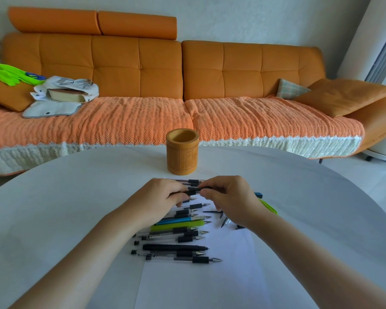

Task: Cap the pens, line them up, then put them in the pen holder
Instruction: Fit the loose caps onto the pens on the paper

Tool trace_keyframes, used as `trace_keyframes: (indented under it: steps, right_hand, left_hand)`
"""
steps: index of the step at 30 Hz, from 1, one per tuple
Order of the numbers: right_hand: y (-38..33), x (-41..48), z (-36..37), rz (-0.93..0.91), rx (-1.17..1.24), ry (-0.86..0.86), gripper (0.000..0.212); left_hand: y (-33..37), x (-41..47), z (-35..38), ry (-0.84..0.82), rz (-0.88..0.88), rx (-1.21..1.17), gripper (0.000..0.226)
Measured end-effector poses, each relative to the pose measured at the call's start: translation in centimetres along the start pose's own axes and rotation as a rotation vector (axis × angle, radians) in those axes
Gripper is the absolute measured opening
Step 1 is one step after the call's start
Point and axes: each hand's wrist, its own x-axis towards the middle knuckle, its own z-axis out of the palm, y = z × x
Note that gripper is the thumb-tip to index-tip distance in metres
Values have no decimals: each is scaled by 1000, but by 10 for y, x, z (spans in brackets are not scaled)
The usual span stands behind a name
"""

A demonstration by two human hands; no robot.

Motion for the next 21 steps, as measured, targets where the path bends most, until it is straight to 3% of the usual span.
trace_keyframes:
  steps: [6, 10, 15, 21]
  right_hand:
    - [-1, -2, 7, 7, 26, -2, 10]
    - [-3, 2, 6, 124, 73, -63, 18]
    - [-4, 10, 0, 121, 70, -27, 10]
    - [1, 16, 7, 61, -106, 1, 9]
  left_hand:
    - [-6, -1, 3, 72, 66, -32, 12]
    - [-4, 1, 3, 139, 74, 4, 16]
    - [-2, 8, -3, 79, 39, 72, 22]
    - [-9, 10, 4, 220, 40, 132, 23]
